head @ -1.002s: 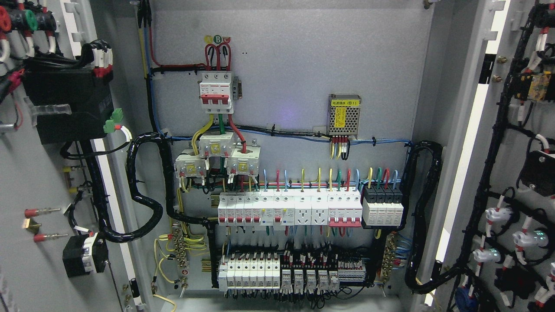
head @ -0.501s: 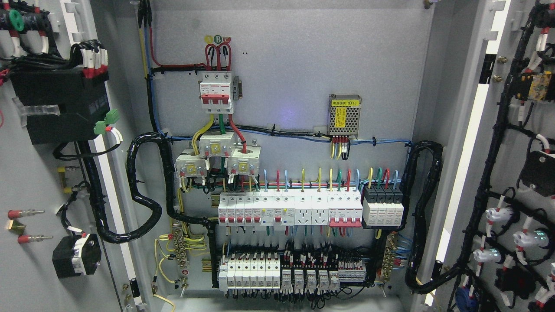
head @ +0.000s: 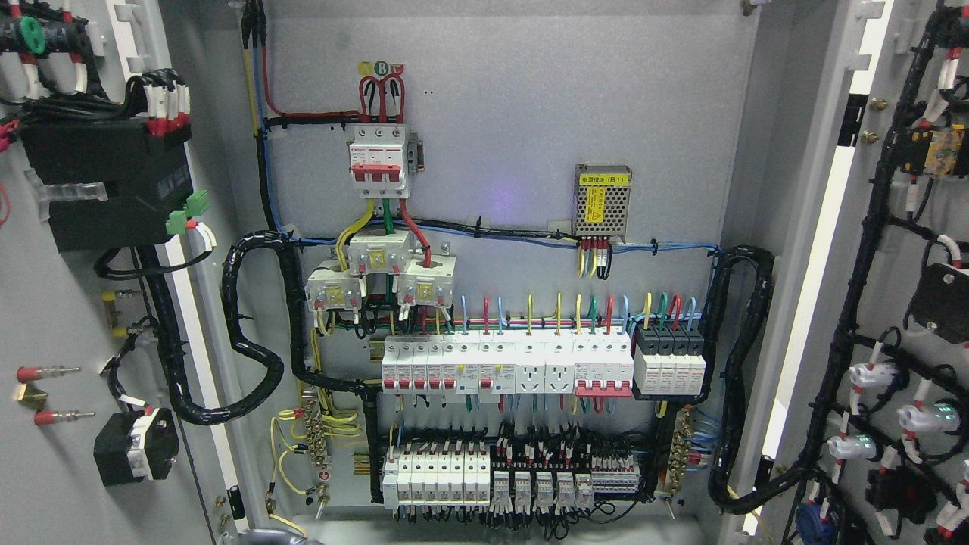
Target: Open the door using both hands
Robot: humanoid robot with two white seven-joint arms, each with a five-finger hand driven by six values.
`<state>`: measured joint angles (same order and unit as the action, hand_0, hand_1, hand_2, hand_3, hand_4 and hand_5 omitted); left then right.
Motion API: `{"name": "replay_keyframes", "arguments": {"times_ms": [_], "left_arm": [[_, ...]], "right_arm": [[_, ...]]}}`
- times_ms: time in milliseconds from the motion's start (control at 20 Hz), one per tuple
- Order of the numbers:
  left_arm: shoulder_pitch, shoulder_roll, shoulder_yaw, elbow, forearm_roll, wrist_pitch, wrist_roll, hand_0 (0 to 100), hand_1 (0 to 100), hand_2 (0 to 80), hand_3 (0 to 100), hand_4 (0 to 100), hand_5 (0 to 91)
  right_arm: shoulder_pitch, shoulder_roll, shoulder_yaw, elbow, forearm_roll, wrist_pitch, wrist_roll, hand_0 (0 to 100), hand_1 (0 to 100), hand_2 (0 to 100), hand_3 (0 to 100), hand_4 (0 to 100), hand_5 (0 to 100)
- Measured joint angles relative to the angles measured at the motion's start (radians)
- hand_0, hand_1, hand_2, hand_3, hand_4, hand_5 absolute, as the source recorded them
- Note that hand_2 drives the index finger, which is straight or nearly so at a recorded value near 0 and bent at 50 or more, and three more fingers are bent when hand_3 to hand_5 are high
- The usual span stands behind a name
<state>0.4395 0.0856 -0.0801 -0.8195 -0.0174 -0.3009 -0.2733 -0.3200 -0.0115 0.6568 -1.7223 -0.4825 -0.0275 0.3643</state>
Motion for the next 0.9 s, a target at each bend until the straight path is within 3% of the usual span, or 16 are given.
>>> {"name": "replay_keyframes", "arguments": {"times_ms": [250,551,901], "left_arm": [[0.046,0.094,-0.060,-0.288,0.045,-0.226,-0.001,12,39,0.0,0,0,0.0],[0.038,0.208,-0.108,-0.522,0.121,-0.431,-0.003,12,39,0.0,0,0,0.0],[-0.001,0.324,-0.145,-0.721,0.212,-0.468,-0.002,12,39,0.0,0,0,0.0]], "right_arm": [[0.154,-0.098,-0.071,-0.039,0.011,-0.227,0.001,12,39,0,0,0,0],[0.349,-0.210,-0.178,-0.091,0.015,-0.503,0.002,12,39,0,0,0,0],[0.511,-0.303,-0.276,-0.158,0.017,-0.679,0.003,12,39,0,0,0,0]]}}
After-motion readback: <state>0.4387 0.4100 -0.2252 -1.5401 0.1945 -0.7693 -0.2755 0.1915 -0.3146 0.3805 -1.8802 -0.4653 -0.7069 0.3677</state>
